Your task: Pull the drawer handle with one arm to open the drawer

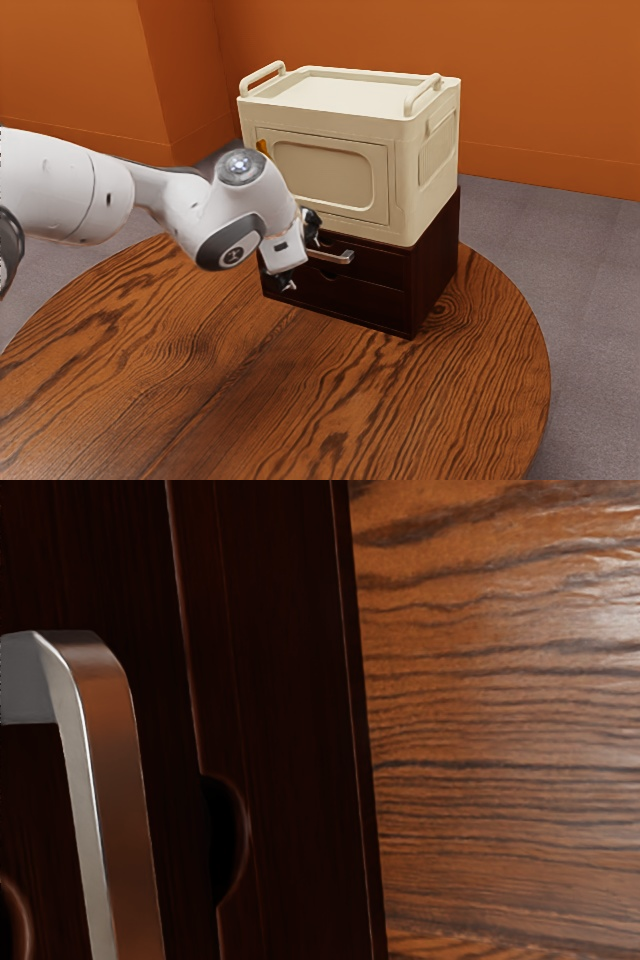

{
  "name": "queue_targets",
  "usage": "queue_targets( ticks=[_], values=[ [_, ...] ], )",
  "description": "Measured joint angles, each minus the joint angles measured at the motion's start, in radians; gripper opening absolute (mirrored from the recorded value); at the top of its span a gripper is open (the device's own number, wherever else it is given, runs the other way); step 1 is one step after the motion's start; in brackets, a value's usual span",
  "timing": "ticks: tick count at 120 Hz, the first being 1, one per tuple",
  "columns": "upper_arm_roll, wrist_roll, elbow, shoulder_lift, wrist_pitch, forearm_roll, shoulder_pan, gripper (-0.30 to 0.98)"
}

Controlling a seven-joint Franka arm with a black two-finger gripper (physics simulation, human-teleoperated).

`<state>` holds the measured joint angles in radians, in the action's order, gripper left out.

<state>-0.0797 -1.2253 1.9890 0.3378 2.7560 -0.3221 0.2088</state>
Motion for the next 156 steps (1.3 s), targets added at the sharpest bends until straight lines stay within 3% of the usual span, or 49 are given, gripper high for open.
queue_targets(
  ticks=[77,156],
  values=[
    [0.001,-0.006,-0.058,0.085,0.001,0.001,-0.016,0.69],
    [0.010,-0.011,0.030,0.020,-0.002,-0.002,-0.011,0.65]
  ],
)
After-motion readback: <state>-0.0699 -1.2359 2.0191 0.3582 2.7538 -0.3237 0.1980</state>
